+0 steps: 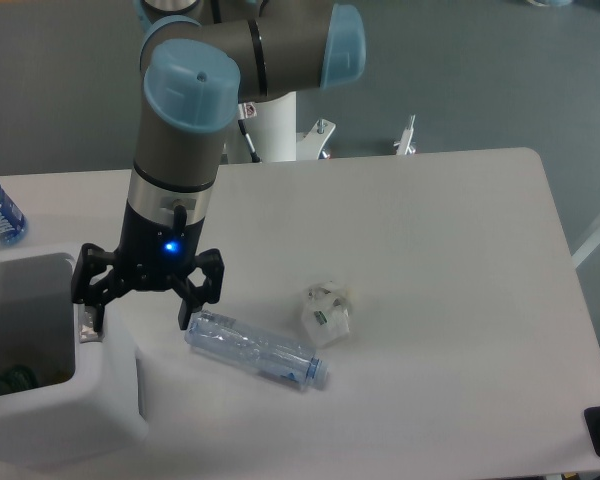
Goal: Open the trash can
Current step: 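Push the gripper against the bin lid to swing it open, then lift the gripper away from the opened bin toward the table center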
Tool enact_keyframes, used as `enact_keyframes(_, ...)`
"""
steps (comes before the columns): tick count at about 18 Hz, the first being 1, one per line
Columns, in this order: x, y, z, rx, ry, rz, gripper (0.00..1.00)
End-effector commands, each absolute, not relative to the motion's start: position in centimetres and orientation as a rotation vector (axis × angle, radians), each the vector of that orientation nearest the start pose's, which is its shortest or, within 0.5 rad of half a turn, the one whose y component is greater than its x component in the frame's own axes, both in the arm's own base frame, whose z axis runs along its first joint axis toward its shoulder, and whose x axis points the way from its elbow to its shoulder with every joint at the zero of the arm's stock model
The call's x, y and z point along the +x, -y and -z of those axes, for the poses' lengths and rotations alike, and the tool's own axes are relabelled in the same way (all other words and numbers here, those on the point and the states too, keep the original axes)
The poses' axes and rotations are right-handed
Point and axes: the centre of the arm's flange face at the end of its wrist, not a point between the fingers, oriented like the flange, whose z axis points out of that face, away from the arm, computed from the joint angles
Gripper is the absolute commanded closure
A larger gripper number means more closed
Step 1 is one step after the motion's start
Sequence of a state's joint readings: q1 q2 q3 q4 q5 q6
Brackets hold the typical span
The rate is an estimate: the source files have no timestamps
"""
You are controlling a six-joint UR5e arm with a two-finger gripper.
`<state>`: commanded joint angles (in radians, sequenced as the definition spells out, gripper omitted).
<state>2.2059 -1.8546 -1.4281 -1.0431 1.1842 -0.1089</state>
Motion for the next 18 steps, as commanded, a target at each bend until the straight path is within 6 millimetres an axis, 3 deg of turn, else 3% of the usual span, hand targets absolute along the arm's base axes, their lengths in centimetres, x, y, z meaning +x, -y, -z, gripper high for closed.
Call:
enact_keyframes(4,-23.9,-61.2,-47.9,-2.488,0.857,0.351,0.00)
enact_keyframes(7,-24.3,-61.0,-51.7,-2.436,0.820,0.283,0.00)
enact_keyframes(9,-26.3,-60.3,-54.2,-2.421,0.840,0.087,0.00)
enact_keyframes(12,-28.5,-58.9,-55.6,-2.477,0.782,-0.248,0.00)
enact_keyframes(16,-33.2,-55.5,-56.3,-2.539,0.695,-0.380,0.00)
enact_keyframes(18,-35.4,-53.3,-55.8,-2.654,0.579,-0.408,0.00)
